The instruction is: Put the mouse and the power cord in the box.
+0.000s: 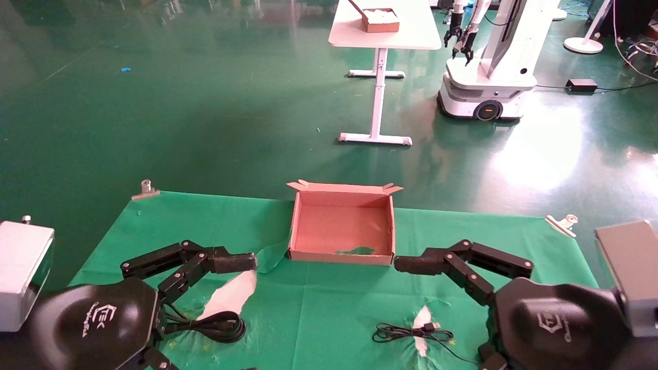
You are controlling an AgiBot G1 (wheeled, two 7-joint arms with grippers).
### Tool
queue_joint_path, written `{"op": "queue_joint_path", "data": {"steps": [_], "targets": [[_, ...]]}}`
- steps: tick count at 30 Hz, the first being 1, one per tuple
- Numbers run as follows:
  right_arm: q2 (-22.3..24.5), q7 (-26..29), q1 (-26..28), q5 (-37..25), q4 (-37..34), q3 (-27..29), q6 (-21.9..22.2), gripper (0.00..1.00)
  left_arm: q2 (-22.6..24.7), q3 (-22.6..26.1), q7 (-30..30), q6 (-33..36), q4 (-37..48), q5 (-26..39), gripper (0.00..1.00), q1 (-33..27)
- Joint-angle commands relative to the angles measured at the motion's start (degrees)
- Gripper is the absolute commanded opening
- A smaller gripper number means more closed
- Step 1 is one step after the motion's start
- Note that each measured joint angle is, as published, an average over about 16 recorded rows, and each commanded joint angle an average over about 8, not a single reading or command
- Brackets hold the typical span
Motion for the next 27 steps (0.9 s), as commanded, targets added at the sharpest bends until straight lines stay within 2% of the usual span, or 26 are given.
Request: {"op": "queue_joint_path", "data": {"steps": [1,27], "targets": [[0.0,0.0,0.0,0.0,0.0,0.0,0.0,1.0,0.0,0.0,0.0,0.0,0.0,0.0,1.0,0.0],[0.0,0.0,0.0,0.0,0.0,0.0,0.0,1.0,0.0,0.0,0.0,0.0,0.0,0.0,1.0,0.0]]}}
